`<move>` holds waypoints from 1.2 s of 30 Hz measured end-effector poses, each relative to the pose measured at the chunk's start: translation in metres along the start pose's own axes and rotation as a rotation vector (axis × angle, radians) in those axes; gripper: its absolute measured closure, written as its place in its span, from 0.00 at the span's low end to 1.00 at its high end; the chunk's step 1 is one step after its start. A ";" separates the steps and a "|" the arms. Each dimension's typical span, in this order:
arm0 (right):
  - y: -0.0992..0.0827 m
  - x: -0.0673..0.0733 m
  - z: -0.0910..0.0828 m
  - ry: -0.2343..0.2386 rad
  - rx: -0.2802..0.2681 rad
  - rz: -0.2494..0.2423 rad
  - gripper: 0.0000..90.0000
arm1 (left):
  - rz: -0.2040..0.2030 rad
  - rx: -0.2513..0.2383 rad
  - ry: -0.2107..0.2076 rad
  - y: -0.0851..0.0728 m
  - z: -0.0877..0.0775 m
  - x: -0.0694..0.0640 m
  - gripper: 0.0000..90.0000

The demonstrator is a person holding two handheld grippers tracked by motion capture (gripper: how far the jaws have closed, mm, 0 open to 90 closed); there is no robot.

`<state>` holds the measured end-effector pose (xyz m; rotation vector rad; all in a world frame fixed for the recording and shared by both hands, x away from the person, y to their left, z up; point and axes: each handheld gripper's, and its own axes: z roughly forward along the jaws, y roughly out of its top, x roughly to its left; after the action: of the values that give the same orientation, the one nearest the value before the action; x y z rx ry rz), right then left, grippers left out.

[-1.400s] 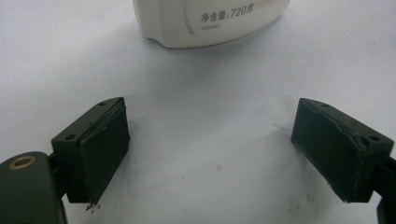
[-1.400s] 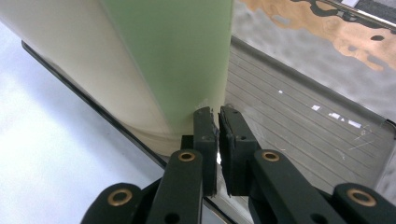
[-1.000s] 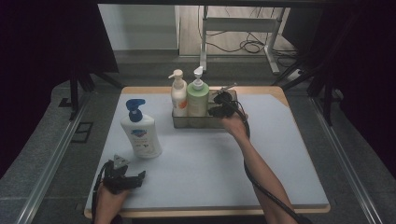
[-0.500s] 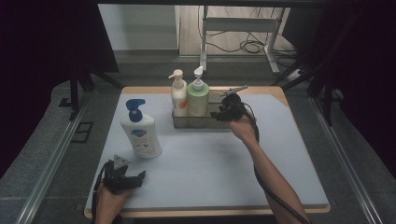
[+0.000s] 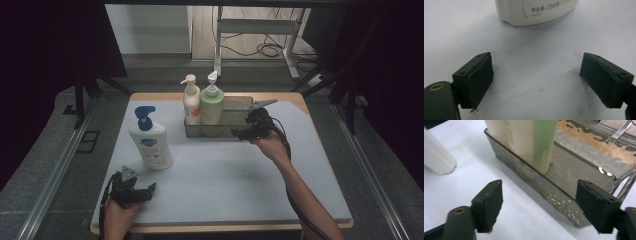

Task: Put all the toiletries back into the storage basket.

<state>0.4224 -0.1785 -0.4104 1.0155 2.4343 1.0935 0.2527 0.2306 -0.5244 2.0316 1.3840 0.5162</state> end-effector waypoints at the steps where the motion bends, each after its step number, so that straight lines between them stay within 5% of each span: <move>1: -0.001 0.002 -0.002 0.003 -0.001 -0.001 0.20 | 0.000 0.000 0.000 0.000 0.000 0.000 0.13; 17: -0.033 0.027 -0.036 -0.010 -0.013 -0.080 0.00 | 0.000 0.004 0.000 0.001 0.000 0.000 0.13; 36: -0.075 0.042 -0.065 -0.016 -0.039 -0.107 0.00 | -0.002 0.007 0.001 0.001 0.000 0.000 0.13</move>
<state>0.3233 -0.2192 -0.4212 0.8675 2.4149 1.0884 0.2534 0.2305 -0.5236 2.0353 1.3908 0.5126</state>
